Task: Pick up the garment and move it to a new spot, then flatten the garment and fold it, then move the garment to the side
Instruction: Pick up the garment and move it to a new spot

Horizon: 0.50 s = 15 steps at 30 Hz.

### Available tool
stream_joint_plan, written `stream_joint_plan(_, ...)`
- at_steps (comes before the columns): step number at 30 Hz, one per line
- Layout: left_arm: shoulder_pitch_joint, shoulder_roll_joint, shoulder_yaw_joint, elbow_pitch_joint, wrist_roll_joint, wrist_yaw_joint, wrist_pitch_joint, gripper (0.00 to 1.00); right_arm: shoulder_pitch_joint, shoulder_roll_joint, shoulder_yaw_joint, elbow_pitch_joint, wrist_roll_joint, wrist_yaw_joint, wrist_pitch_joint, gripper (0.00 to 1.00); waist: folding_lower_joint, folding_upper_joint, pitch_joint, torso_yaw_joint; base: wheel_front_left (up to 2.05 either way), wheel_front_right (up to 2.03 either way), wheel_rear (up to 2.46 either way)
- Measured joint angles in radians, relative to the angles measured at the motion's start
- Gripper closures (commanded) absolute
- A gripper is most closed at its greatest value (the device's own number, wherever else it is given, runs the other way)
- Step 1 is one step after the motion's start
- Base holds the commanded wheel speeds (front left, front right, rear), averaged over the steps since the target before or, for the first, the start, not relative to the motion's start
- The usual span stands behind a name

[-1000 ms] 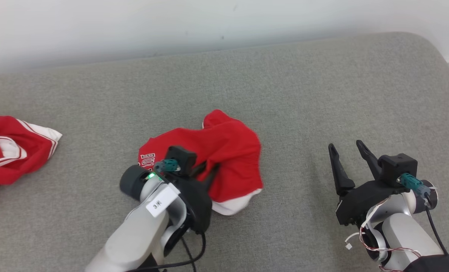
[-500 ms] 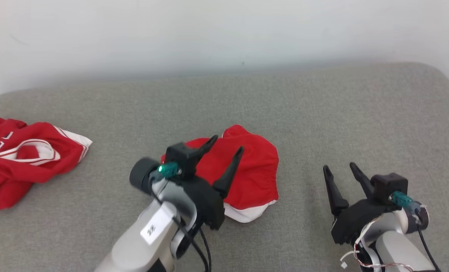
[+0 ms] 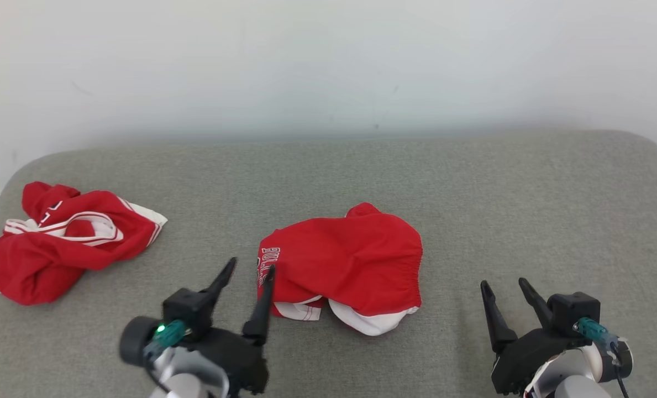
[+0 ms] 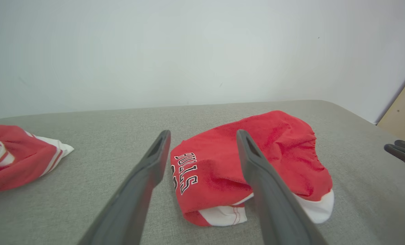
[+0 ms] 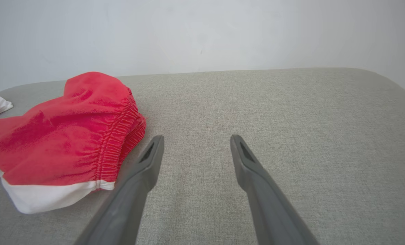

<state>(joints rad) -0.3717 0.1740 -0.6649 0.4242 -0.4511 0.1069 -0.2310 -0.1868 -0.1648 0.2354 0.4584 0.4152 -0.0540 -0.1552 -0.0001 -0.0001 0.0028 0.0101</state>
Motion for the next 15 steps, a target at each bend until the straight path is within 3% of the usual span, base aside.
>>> stream_joint_plan(10, 0.148, 0.07, 0.11, -0.11, 0.052, 0.017, -0.011, 0.0, 0.018, 0.001, 0.004, -0.011, 0.006, 0.0, -0.001, 0.0, 0.0, 0.0, -0.012, 0.04, 0.0, 0.0, 0.0)
stream_joint_plan(12, 0.162, 0.069, 0.131, -0.116, 0.067, 0.017, -0.012, 0.0, 0.018, 0.001, 0.003, -0.012, 0.006, 0.0, -0.001, 0.0, 0.0, 0.0001, -0.012, 0.043, 0.0, 0.0, 0.0)
stream_joint_plan(15, 0.21, 0.041, 0.241, -0.119, 0.1, 0.017, -0.015, 0.0, 0.019, 0.003, 0.008, -0.013, 0.006, 0.0, 0.0, 0.0, 0.0, 0.0001, -0.013, 0.052, 0.0, 0.0, 0.0)
